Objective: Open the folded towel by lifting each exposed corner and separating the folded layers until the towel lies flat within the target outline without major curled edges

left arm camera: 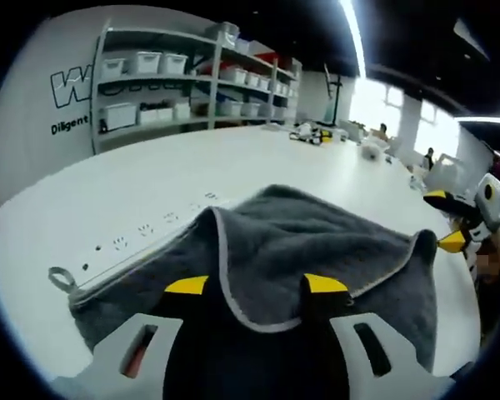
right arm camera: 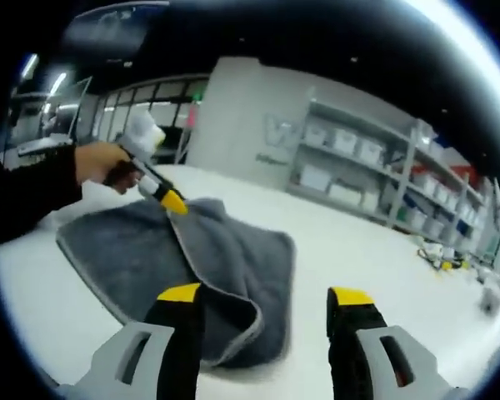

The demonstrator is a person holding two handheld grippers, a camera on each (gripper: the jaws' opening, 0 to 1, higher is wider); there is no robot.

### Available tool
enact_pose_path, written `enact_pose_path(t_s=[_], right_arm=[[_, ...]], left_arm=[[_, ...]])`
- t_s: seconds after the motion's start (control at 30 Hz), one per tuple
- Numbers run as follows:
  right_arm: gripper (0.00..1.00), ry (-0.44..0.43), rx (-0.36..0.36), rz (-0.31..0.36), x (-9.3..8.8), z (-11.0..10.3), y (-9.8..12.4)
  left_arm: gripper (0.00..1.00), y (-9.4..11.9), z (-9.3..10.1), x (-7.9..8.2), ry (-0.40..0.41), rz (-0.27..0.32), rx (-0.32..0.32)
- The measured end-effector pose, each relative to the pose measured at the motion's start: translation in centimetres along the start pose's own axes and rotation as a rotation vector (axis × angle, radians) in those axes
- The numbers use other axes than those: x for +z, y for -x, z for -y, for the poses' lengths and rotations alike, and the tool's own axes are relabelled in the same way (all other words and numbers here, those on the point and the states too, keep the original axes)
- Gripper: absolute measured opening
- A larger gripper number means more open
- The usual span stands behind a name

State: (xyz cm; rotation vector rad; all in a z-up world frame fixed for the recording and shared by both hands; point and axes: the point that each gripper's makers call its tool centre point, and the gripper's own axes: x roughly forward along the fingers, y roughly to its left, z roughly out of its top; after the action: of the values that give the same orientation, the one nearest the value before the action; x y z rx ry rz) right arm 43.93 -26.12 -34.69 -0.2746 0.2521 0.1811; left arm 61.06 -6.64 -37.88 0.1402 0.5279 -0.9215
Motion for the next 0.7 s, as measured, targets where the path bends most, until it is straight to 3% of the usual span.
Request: enact_pose_path(t_s=[0.2,0.33,0.53,0.63,0.7], right_arm=[[0.28,-0.020,0.022,-0.054,-1.5,-0.5,0.0],[0.25,-0.032,0.034,-0.053,-1.5,-1.0,-0.2],[0.10,-0.049,0.042,-0.073,-2.3,-1.2,-0.8],[0.08,-0.046,0.047,-0.085,-2.5,-1.4,-0.9],[0.05,-0.043,0.047,-0.077,-2.3,-1.4,-0.8]], left_arm=[[0.36,-0.4,0.1,-0.8,-0.011,-0.014,-0.005],[0.26,-0.4,0.1,-0.9,-0.017,-0.007,-0.008],[0.13,-0.1,0.0,-0.8,0.001,0.001,-0.018],[0.05,0.1,0.0,-0.5,0.004,0.011,-0.019],[0.04,0.1,-0.1,-0.4,0.005,0.012,-0.020]])
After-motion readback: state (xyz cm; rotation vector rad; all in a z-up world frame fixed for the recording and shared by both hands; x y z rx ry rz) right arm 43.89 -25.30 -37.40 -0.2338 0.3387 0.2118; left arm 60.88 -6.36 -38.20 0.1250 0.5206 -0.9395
